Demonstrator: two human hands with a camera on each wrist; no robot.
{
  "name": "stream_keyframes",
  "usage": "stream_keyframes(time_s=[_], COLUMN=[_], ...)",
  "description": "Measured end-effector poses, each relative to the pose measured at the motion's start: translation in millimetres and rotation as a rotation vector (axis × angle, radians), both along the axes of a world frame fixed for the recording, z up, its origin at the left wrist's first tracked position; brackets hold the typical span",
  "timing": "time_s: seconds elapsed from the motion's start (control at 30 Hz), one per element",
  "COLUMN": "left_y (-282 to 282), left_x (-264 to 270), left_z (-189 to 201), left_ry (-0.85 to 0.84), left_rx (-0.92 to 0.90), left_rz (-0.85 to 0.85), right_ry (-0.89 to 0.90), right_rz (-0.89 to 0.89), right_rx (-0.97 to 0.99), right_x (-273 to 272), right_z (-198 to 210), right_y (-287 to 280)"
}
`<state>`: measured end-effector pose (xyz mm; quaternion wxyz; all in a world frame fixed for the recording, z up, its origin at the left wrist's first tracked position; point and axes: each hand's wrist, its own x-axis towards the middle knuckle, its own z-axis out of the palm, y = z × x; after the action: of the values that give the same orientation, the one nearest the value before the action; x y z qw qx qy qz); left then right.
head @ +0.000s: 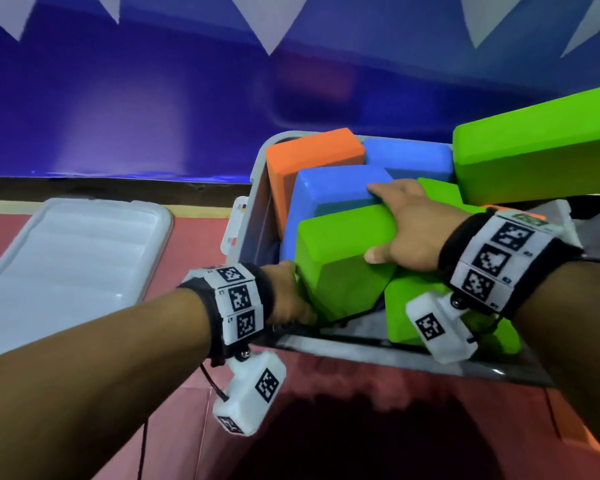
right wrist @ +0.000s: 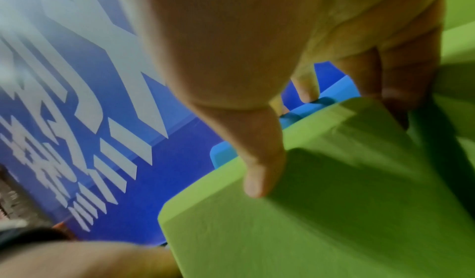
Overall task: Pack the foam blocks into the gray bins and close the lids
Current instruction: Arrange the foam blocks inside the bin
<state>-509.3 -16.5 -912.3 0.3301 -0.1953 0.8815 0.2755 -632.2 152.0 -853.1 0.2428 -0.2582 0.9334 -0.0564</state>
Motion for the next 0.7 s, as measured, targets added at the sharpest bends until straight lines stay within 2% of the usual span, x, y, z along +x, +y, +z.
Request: stream_keyframes(time_s=[0.1, 0.2, 0.3, 0.4, 0.47, 0.5, 0.53, 0.63, 0.67, 0.7], left_y=[9.0, 9.1, -15.1, -35.7, -36.1, -35.6, -35.0, -40.5, -42.0, -44.4], left_x=[-5.0, -11.6, -16.5, -17.8, -18.3, -18.8, -19.9, -20.7, -21.0, -21.2], left_z=[-6.6, -5.8, -2.5, 4.0, 5.8, 2.6, 1.5, -1.4, -1.5, -2.0], left_ry=[0.175, 0.353, 0.442, 0.469, 0.499, 0.512, 0.527, 0.542, 0.547, 0.545], left_rx=[0.132, 0.201, 0.235, 0.25, 0.235, 0.205, 0.185, 0.196, 0.21, 0.226], left_rz=[0.309, 0.467, 0.507, 0.519, 0.473, 0.463, 0.45, 0.447, 0.444, 0.446], right_ry=[-0.013, -0.011, -0.032, -0.052, 0.033, 0.021, -0.076, -0.627, -0.76, -0.811], right_rz=[-0.006, -0.011, -0.002, -0.124, -0.154, -0.133, -0.121, -0.277, -0.348, -0.36], right_rx=[-0.011, -0.029, -0.092, -0.219, -0.163, -0.107, -0.074, -0.027, 0.003, 0.051], right_x=[2.6, 4.6, 12.3, 19.0, 21.8, 22.2, 23.6, 37.8, 40.2, 41.9], right_z=[-2.3, 2.0, 8.1, 12.5, 18.7, 19.5, 16.7, -19.0, -32.7, -45.1], right_y=[-0.2, -3.3, -4.5, 0.4, 5.2, 7.5, 10.0, 10.1, 9.0, 6.6])
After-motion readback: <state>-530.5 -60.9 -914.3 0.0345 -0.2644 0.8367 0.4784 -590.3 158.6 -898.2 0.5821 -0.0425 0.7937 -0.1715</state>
